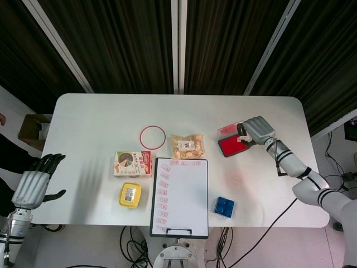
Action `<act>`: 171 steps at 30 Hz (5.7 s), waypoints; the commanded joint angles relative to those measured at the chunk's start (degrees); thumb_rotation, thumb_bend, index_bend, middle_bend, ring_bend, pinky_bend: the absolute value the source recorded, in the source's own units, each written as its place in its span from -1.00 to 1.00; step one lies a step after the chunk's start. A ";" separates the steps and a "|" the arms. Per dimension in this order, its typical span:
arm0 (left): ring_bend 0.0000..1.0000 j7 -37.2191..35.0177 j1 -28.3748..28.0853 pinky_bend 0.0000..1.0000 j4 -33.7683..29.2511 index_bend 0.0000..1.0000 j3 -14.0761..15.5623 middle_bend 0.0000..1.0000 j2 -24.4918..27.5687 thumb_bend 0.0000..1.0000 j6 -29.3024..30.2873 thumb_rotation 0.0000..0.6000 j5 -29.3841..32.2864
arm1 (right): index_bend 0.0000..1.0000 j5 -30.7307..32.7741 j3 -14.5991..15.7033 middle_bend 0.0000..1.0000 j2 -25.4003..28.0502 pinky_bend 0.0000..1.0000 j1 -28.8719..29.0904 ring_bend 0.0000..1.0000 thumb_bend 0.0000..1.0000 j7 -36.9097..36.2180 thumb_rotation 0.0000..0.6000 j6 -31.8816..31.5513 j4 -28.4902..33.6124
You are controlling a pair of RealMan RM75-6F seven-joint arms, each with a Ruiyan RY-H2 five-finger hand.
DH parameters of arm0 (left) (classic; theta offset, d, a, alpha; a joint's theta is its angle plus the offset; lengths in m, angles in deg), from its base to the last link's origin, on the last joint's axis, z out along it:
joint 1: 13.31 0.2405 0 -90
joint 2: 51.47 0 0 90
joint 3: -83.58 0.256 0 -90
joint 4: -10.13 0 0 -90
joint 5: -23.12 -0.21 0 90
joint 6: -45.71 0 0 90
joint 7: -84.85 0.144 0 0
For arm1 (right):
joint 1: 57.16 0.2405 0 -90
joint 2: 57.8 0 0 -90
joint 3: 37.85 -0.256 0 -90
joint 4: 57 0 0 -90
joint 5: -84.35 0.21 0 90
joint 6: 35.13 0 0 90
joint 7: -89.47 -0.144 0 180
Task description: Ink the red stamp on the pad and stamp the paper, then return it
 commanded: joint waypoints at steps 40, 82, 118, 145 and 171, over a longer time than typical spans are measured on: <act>-0.77 0.44 -0.68 -0.59 0.07 -0.73 -0.44 -0.72 0.19 -1.00 -1.50 1.00 1.48 | 1.00 -3.20 5.15 0.76 -11.99 1.00 1.83 0.80 -0.03 -10.36 1.00 4.42 -17.36; -0.77 0.16 0.49 -0.59 -1.04 -0.73 -0.06 -0.72 0.64 -1.00 1.18 1.00 0.02 | 1.00 7.60 -0.48 0.77 8.34 1.00 -4.06 0.80 0.00 11.76 1.00 -5.72 36.60; -0.77 -2.23 2.13 -0.59 0.66 -0.73 -0.01 -0.72 0.94 -1.00 2.55 1.00 0.38 | 1.00 33.55 -10.45 0.77 -18.38 1.00 2.56 0.80 -0.01 45.93 1.00 -8.05 29.11; -0.77 -2.95 2.20 -0.59 1.08 -0.72 -0.29 -0.72 1.16 -1.00 2.45 1.00 0.40 | 1.00 42.45 -12.75 0.78 -23.17 1.00 4.45 0.80 0.00 53.38 1.00 -8.90 27.24; -0.77 -3.84 2.46 -0.59 1.76 -0.72 -0.25 -0.72 1.36 -1.00 2.65 1.00 0.32 | 1.00 45.89 -12.56 0.78 -24.15 1.00 6.14 0.80 0.00 57.46 1.00 -8.80 26.03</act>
